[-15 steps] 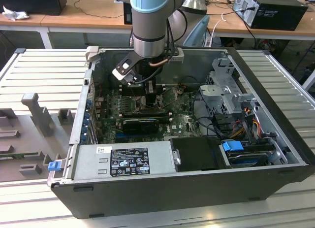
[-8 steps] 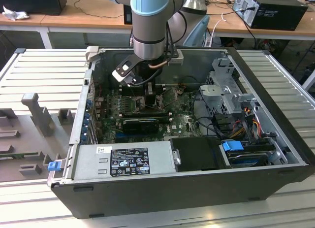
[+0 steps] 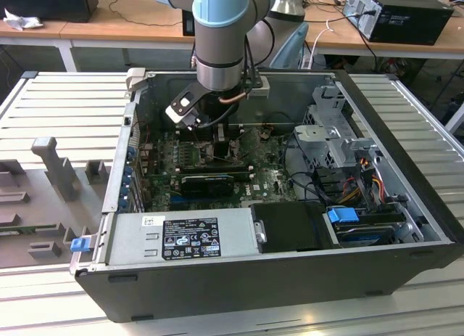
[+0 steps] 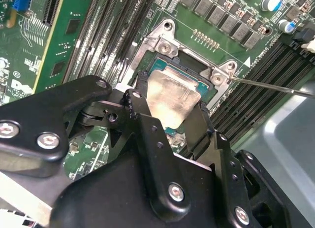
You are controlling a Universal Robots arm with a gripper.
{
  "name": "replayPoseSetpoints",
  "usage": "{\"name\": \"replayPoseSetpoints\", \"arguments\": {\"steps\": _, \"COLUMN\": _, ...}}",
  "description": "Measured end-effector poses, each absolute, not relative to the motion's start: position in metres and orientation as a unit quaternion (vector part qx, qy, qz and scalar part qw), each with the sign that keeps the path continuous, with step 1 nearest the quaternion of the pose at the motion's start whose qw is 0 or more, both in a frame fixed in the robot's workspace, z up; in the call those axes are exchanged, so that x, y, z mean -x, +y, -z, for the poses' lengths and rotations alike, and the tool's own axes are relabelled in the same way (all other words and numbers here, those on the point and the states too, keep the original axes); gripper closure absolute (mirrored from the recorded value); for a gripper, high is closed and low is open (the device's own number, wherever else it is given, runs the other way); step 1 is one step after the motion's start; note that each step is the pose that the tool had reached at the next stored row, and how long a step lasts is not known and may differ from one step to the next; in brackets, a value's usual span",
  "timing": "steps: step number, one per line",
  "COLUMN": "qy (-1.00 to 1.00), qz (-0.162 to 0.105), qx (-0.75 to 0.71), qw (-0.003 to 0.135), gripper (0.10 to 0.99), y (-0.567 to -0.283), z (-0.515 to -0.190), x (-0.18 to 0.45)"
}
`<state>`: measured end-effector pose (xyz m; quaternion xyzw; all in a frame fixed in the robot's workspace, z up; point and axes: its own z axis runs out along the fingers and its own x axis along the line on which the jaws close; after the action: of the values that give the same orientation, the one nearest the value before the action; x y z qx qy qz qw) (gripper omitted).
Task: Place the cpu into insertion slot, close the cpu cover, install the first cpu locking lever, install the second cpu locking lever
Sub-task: 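Place the cpu into insertion slot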
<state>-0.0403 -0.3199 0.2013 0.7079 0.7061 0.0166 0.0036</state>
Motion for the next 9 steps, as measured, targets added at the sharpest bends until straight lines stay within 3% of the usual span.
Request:
{"name": "replayPoseSetpoints", "arguments": {"steps": 8, "qy": 0.706, "qz": -0.017, "qx": -0.708, "qw": 0.004, "gripper": 0.545, "y": -0.3198, "z": -0.2008, "x": 0.0403}}
{"name": "replayPoseSetpoints", "arguments": {"steps": 9, "qy": 0.706, "qz": -0.017, "qx": -0.708, "qw": 0.004, "gripper": 0.478, "y": -0.3198, "z": -0.2008, "x": 0.0403}}
